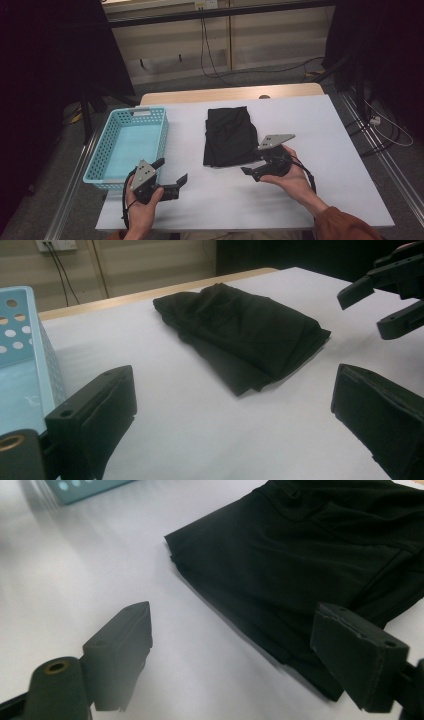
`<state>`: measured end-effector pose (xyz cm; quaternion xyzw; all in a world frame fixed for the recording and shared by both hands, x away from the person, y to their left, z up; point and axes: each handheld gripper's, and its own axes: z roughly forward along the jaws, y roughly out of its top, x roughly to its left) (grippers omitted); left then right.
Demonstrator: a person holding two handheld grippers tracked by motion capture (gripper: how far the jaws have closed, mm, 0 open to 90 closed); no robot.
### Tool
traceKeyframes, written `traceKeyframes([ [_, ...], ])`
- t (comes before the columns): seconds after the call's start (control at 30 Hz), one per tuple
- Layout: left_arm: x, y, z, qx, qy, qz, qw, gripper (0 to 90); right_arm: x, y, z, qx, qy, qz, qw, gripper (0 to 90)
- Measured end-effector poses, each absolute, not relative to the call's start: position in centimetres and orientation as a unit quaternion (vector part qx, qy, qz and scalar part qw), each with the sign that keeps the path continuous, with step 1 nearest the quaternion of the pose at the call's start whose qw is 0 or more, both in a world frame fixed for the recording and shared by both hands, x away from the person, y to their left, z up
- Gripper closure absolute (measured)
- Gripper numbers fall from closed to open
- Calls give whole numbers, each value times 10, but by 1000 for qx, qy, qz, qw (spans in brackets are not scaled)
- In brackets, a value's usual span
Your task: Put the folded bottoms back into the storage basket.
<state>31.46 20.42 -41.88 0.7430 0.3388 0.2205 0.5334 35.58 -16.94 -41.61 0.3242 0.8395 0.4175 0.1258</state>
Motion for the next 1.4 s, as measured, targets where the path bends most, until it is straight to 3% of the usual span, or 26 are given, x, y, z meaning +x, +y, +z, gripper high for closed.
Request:
traceKeyframes([
  [0.37, 315, 203, -420, 751, 335, 215, 527, 44, 382, -152, -412, 285, 853, 412, 149, 306],
  [0.77, 316, 202, -421, 757, 330, 211, 523, 44, 408, -131, -410, 258, 868, 405, 124, 432],
  [1.4, 314, 202, -422, 761, 326, 216, 518, 46, 415, -122, -448, 224, 903, 354, 92, 362],
])
